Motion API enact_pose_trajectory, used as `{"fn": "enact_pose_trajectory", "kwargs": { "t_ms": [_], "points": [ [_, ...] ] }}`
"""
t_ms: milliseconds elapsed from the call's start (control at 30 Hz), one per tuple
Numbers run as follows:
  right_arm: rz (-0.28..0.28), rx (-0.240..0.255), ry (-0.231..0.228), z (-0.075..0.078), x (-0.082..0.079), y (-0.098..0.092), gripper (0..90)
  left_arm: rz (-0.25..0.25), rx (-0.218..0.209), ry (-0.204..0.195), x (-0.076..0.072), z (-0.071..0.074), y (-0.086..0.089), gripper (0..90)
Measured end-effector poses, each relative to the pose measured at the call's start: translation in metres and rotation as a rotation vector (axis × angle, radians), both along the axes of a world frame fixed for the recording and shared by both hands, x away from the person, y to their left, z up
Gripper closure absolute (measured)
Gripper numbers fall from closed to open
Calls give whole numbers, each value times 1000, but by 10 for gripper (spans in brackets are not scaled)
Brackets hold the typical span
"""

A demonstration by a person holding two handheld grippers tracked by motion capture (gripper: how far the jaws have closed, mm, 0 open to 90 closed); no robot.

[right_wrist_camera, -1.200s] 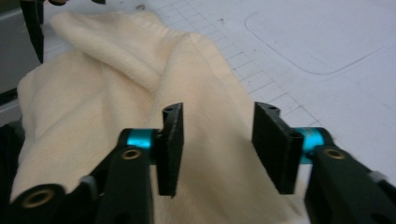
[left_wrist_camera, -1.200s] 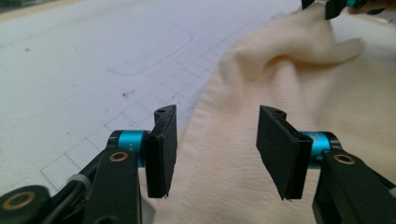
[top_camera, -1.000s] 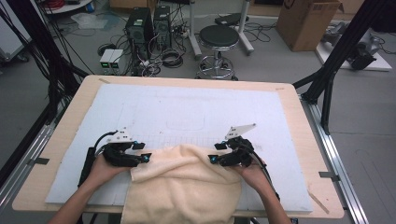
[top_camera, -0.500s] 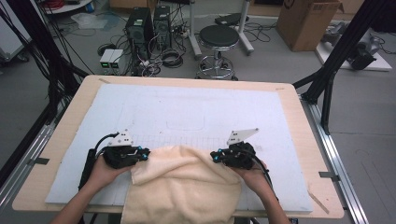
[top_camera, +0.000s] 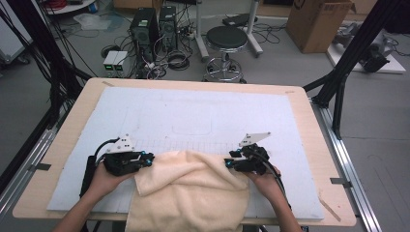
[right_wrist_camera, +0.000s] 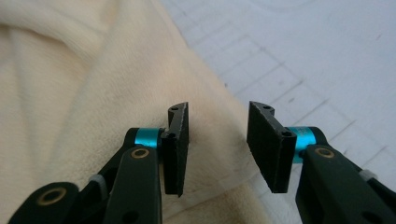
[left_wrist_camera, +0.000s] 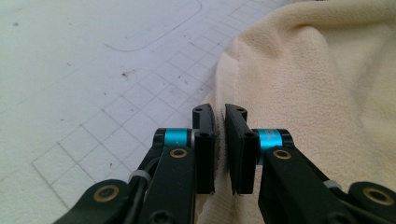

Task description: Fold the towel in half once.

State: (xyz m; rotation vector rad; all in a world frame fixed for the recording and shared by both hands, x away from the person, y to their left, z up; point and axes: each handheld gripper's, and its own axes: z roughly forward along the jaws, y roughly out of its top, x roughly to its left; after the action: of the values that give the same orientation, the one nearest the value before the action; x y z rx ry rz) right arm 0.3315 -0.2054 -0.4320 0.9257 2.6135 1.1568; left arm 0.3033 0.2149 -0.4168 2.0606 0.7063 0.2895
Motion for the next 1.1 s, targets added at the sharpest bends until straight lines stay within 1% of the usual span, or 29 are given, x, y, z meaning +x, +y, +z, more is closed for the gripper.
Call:
{"fn": "enact_pose_trajectory", "kwargs": {
  "t_ms": [33, 67, 100, 133, 200, 233, 267, 300, 367, 433, 500, 533, 633, 700, 733, 767, 800, 833, 867, 900, 933, 967, 1000, 1033, 1067, 1100],
  "points": [
    [1, -1, 24, -4, 3, 1, 596, 5, 0, 1, 1, -1, 0, 814],
    [2, 18, 38, -5, 4, 1, 674, 11, -3, 4, 2, -1, 0, 814],
    [14, 25, 39, -5, 4, 1, 734, 11, 2, 1, 3, -2, 0, 814],
    [16, 15, 17, -3, 2, 3, 769, 16, -4, 1, 3, -2, 0, 813],
    [21, 9, -9, 0, -1, 4, 821, 14, 0, -3, 3, -2, -1, 813],
    [24, 10, -19, 2, -2, 4, 831, 15, 1, -4, 3, -2, -1, 813],
    [20, 13, -22, 4, -3, 3, 833, 16, -9, -4, 4, -2, -1, 813],
    [19, 26, -28, 5, -4, 1, 835, 22, -14, -3, 4, -2, 0, 813],
    [-1, 63, -41, 10, -5, -3, 840, 27, -18, -5, 5, -1, 0, 813],
    [-12, 89, -67, 14, -6, -7, 843, 34, -28, -8, 6, 0, 0, 813],
    [-29, 118, -72, 16, -5, -12, 845, 50, -48, -9, 8, 0, -2, 814],
    [-41, 117, -71, 17, -5, -14, 846, 56, -50, -9, 9, 1, -3, 814],
    [-54, 135, -75, 18, -3, -17, 846, 71, -53, -3, 12, 1, -5, 814],
    [-52, 139, -68, 18, -3, -17, 846, 77, -57, 1, 13, 3, -7, 814],
    [-49, 138, -69, 18, -3, -17, 846, 70, -58, 2, 11, 5, -7, 815],
    [-40, 138, -63, 19, -6, -17, 845, 62, -65, 3, 9, 6, -6, 819],
    [-36, 142, -58, 21, -8, -17, 846, 38, -74, 4, 1, 11, -6, 822],
    [-17, 148, -59, 27, -16, -17, 846, 16, -91, 14, -6, 14, -4, 827],
    [0, 162, -58, 31, -22, -17, 845, -42, -136, 36, -19, 21, -2, 831],
    [25, 206, -41, 38, -34, -17, 845, -127, -172, 44, -35, 28, 0, 832],
    [73, 246, -38, 47, -49, -17, 835, -219, -193, 49, -52, 35, 1, 824],
    [122, 254, -40, 55, -64, -15, 788, -252, -195, 27, -65, 41, 2, 784],
    [149, 244, -65, 63, -77, -13, 720, -245, -190, -11, -73, 47, 4, 706],
    [156, 236, -88, 68, -84, -13, 677, -225, -190, -35, -76, 51, 6, 623],
    [151, 229, -92, 73, -87, -14, 659, -198, -187, -57, -74, 54, 9, 607],
    [151, 228, -105, 75, -86, -14, 647, -168, -188, -69, -69, 55, 10, 608]
  ]
}}
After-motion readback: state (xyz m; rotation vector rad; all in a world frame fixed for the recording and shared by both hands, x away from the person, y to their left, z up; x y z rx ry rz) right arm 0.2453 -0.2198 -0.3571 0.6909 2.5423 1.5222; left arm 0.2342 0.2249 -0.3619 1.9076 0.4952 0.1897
